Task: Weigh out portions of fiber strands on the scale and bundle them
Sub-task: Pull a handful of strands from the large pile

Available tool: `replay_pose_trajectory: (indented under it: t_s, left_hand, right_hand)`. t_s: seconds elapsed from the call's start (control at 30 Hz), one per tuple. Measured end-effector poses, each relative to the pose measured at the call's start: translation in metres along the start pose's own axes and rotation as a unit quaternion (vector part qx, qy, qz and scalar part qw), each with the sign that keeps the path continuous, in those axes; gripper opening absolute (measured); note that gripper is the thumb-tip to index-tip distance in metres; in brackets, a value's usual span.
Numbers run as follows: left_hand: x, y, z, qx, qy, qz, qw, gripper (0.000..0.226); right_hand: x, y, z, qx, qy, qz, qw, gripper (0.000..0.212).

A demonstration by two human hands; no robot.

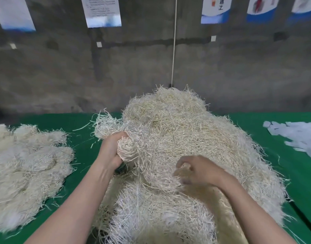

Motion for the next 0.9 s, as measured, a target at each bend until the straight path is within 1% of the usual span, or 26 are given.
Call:
replay_pose_trajectory:
  t_s: [0.03,0.07,0.1,0.13,0.17,0.2,0.23,0.27,0.3,0.33,0.4,0.43,0.47,0.5,0.53,0.57,0.6,0.63,0.67,0.7,0.73,0.77,0.8,0.83,0.87,0.9]
  left_hand:
    - [0.003,0.001,0.004,-0.010,0.006,0.004,1.000,0.007]
    - [0.006,0.004,0.009,-0.023,0.013,0.003,1.000,0.007]
    - [0.009,0.008,0.016,-0.038,0.019,0.000,0.999,0.005]
    - [0.012,0.012,0.024,-0.057,0.025,-0.006,0.998,0.005]
    - [0.012,0.016,0.031,-0.080,0.031,-0.021,0.996,0.010]
    - [0.013,0.018,0.036,-0.102,0.039,-0.038,0.993,0.015]
    - [0.014,0.020,0.039,-0.118,0.050,-0.053,0.990,0.018]
    - [0.013,0.020,0.036,-0.123,0.064,-0.059,0.989,0.019]
    - [0.012,0.017,0.031,-0.120,0.084,-0.059,0.987,0.017]
    - [0.011,0.015,0.026,-0.113,0.107,-0.057,0.986,0.013]
    - [0.005,0.012,0.015,-0.090,0.142,-0.051,0.984,0.011]
    - [-0.001,0.010,0.011,-0.082,0.138,-0.050,0.986,0.019]
    - [-0.007,0.009,0.009,-0.085,0.113,-0.049,0.989,0.032]
    - [-0.014,0.009,0.010,-0.094,0.059,-0.051,0.993,0.049]
    - [-0.024,0.007,0.008,-0.091,-0.025,-0.051,0.994,0.064]
    - [-0.034,0.007,0.009,-0.101,-0.117,-0.054,0.987,0.074]
    - [-0.042,0.013,0.016,-0.130,-0.177,-0.057,0.974,0.076]
    - [-0.049,0.021,0.027,-0.172,-0.204,-0.068,0.961,0.075]
    - [-0.056,0.032,0.039,-0.202,-0.211,-0.086,0.953,0.077]
    - [-0.063,0.036,0.046,-0.211,-0.207,-0.100,0.950,0.088]
    - [-0.065,0.039,0.049,-0.202,-0.187,-0.110,0.955,0.098]
    - [-0.065,0.037,0.049,-0.186,-0.162,-0.117,0.962,0.103]
    - [-0.061,0.032,0.044,-0.162,-0.144,-0.115,0.970,0.096]
    - [-0.058,0.026,0.041,-0.144,-0.132,-0.111,0.974,0.084]
    - [-0.053,0.020,0.036,-0.128,-0.124,-0.106,0.978,0.077]
    - [-0.046,0.017,0.034,-0.111,-0.108,-0.100,0.983,0.073]
  right_hand:
    - [-0.009,0.001,-0.014,0.039,-0.045,-0.002,0.998,0.043]
    - [-0.019,0.000,-0.021,0.070,-0.113,-0.008,0.991,0.054]
    - [-0.029,-0.003,-0.020,0.063,-0.194,-0.011,0.979,0.073]
    - [-0.039,-0.008,-0.007,0.023,-0.256,-0.011,0.966,0.091]
    - [-0.048,-0.012,0.014,-0.029,-0.274,-0.006,0.961,0.099]
    - [-0.054,-0.017,0.037,-0.067,-0.273,-0.001,0.960,0.092]
    - [-0.052,-0.021,0.054,-0.080,-0.287,0.010,0.954,0.071]
    - [-0.045,-0.026,0.064,-0.077,-0.330,0.026,0.940,0.045]
    - [-0.036,-0.028,0.067,-0.066,-0.381,0.048,0.921,0.027]
    - [-0.025,-0.029,0.067,-0.045,-0.414,0.067,0.907,0.022]
    - [-0.004,-0.029,0.060,0.002,-0.451,0.108,0.886,0.024]
    - [0.003,-0.027,0.055,0.024,-0.469,0.119,0.875,0.024]
    - [0.008,-0.026,0.049,0.041,-0.486,0.117,0.865,0.022]
    - [0.008,-0.026,0.043,0.055,-0.499,0.109,0.858,0.017]
    - [0.006,-0.026,0.036,0.065,-0.513,0.097,0.850,0.013]
    - [0.000,-0.025,0.028,0.075,-0.518,0.090,0.848,0.009]
    - [-0.008,-0.026,0.021,0.085,-0.518,0.083,0.847,0.007]
    - [-0.020,-0.024,0.013,0.093,-0.508,0.069,0.854,0.008]
    - [-0.033,-0.023,0.007,0.100,-0.484,0.055,0.868,0.018]
    - [-0.042,-0.023,0.004,0.105,-0.453,0.050,0.884,0.033]
    - [-0.045,-0.023,0.002,0.110,-0.440,0.049,0.890,0.043]
    - [-0.046,-0.020,-0.004,0.116,-0.448,0.042,0.885,0.040]
    - [-0.043,-0.016,-0.011,0.119,-0.479,0.027,0.869,0.028]
    - [-0.037,-0.014,-0.016,0.117,-0.520,0.016,0.846,0.020]
    - [-0.028,-0.013,-0.019,0.110,-0.552,0.010,0.826,0.019]
    - [-0.022,-0.012,-0.017,0.095,-0.560,0.004,0.823,0.018]
Point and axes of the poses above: each hand's wrist, its own y-axis away from the middle knuckle, its own z-axis out of the palm, x = y × z, the point moved 6 cm from there along -y, towards the middle knuckle, and after that the axes turned 11 degrees about z, right-handed, at the moved point
